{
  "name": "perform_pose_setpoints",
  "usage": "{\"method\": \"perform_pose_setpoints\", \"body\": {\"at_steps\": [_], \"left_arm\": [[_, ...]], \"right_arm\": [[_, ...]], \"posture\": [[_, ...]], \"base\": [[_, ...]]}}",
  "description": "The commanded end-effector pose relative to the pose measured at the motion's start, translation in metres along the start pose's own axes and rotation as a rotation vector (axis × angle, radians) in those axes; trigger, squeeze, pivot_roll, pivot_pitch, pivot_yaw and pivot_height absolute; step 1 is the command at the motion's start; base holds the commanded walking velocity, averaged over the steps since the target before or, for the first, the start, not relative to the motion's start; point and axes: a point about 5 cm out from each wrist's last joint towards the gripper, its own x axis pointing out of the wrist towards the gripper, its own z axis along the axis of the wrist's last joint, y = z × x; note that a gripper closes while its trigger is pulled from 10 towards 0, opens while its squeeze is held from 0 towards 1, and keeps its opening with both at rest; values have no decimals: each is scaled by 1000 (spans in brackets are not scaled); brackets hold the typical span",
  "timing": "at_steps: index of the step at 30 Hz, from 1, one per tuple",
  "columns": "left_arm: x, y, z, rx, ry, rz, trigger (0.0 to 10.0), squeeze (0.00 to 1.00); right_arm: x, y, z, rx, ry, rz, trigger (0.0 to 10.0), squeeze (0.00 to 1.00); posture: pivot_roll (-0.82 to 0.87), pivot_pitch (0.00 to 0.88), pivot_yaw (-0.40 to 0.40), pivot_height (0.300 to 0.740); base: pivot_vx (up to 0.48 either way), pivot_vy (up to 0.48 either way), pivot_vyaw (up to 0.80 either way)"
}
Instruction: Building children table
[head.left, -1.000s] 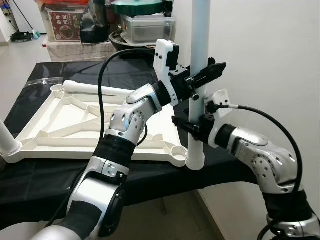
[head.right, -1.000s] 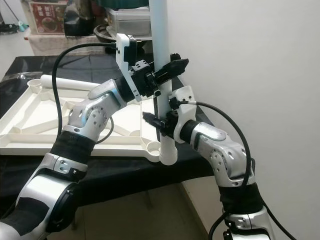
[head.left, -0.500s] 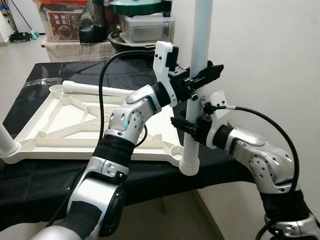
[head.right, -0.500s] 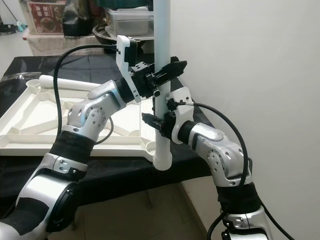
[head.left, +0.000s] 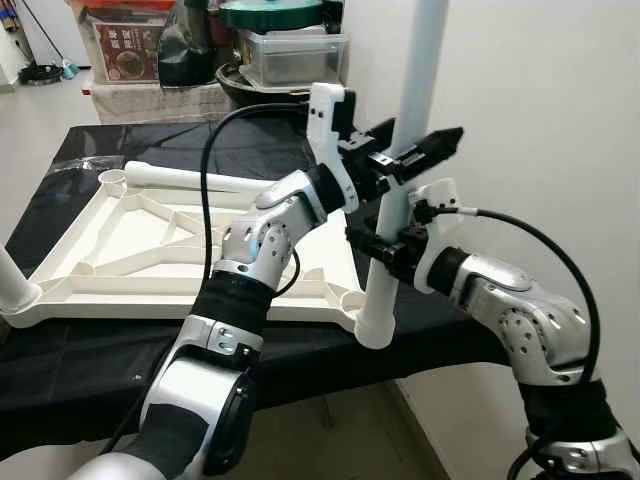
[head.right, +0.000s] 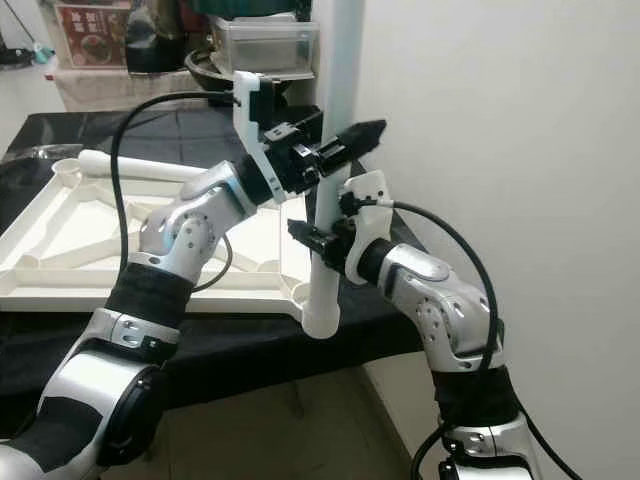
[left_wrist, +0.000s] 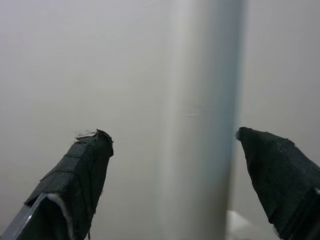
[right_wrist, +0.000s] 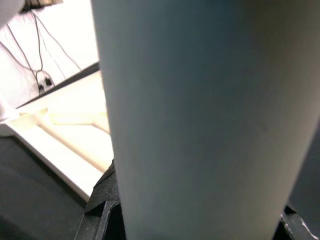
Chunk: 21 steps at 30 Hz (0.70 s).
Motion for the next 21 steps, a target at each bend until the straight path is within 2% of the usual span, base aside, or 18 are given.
{"method": "perform_pose_setpoints", "body": {"at_steps": [1, 2, 3, 4, 5, 6, 7, 9, 11, 13, 14, 16, 18, 21], "left_arm": [[-11, 11, 11, 32, -44, 75, 10000, 0], [-17, 16, 17, 42, -69, 123, 10000, 0], [-22, 20, 22, 48, -90, 166, 10000, 0], [-22, 20, 22, 48, -90, 166, 10000, 0], [-26, 22, 24, 51, -101, 191, 10000, 0], [-29, 24, 24, 54, -102, 215, 10000, 0], [-29, 24, 24, 54, -102, 215, 10000, 0], [-39, 24, 21, 65, -101, 263, 10000, 0], [-45, 24, 18, 67, -97, 282, 10000, 0], [-50, 23, 12, 73, -84, 293, 10000, 0], [-58, 22, 4, 82, -59, 317, 10000, 0], [-72, 20, -11, 96, -10, 361, 10000, 0], [-72, 20, -11, 96, -10, 361, 10000, 0], [-94, 15, -30, 100, 61, 428, 10000, 0]], "right_arm": [[-12, -18, 8, -21, -81, -112, 0, 0], [-18, -28, 10, -30, -121, -187, 0, 0], [-26, -37, 13, -41, -165, -268, 2000, 0], [-26, -37, 13, -41, -165, -268, 2000, 0], [-30, -43, 15, -44, -194, -320, 5373, 0], [-33, -45, 18, -52, -218, -351, 10000, 0], [-33, -45, 18, -52, -218, -351, 10000, 0], [-41, -51, 25, -62, -282, -440, 10000, 0], [-45, -53, 27, -65, -312, -472, 10000, 0], [-48, -52, 28, -58, -340, -485, 10000, 0], [-50, -51, 28, -45, -372, -503, 10000, 0], [-52, -48, 27, -55, -408, -543, 10000, 0], [-52, -48, 27, -55, -408, -543, 10000, 0], [-49, -43, 27, -41, -444, -557, 10000, 0]], "posture": [[108, 0, -61, 740], [108, 0, -61, 740], [108, 0, -61, 740], [108, 0, -61, 740], [113, 0, -67, 740], [113, 0, -67, 740], [113, 0, -67, 740], [112, 0, -68, 740], [112, 0, -68, 740], [111, 0, -69, 740], [113, 0, -67, 740], [116, 0, -70, 740], [116, 0, -70, 740], [121, 0, -73, 740]], "base": [[0, 0, 0], [0, 0, 0], [0, 0, 0], [0, 0, 0], [0, 0, 0], [0, 0, 0], [0, 0, 0], [0, 0, 0], [0, 0, 0], [0, 0, 0], [0, 0, 0], [0, 0, 784], [0, 0, 800], [0, 0, 800]]}}
